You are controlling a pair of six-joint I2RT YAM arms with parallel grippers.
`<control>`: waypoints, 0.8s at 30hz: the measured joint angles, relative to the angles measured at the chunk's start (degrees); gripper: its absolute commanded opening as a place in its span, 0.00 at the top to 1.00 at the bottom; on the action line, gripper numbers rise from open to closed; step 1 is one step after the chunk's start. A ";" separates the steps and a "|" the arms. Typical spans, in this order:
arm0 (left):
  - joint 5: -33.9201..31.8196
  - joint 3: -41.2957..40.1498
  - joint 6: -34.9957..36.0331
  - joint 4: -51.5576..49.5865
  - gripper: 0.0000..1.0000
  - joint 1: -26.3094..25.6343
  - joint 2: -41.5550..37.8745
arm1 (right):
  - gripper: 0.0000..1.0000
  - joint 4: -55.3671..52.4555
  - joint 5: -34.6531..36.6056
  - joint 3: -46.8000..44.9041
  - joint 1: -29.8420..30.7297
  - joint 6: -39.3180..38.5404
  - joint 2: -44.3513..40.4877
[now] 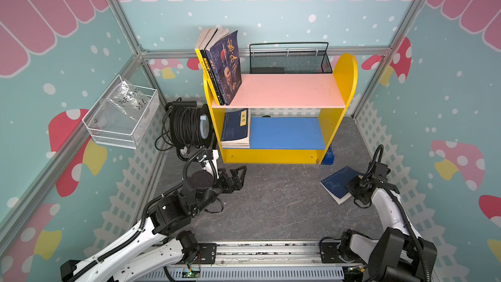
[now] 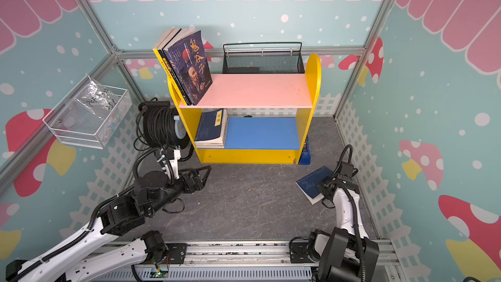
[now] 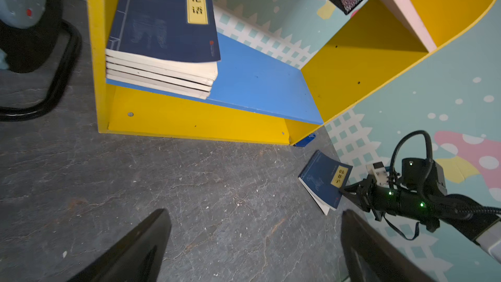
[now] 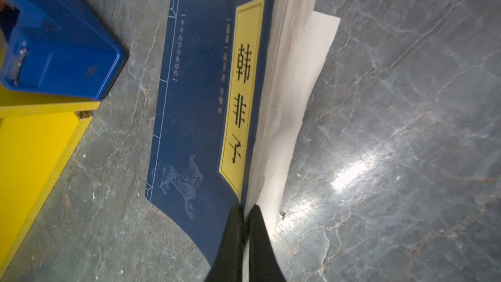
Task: Stacking books/files
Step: Move the book to the center of the table.
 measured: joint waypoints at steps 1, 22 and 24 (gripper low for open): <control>1.14 0.09 0.24 0.20 0.01 0.00 1.07 | 1.00 -0.35 -0.50 -0.13 0.81 0.02 -0.17; 23.04 -0.74 1.31 7.28 0.01 1.57 17.68 | 1.00 -0.37 -3.63 -0.22 38.03 11.72 1.57; 23.30 -1.03 0.74 7.61 0.01 1.57 19.82 | 1.00 1.64 -3.56 -0.20 42.29 13.29 3.54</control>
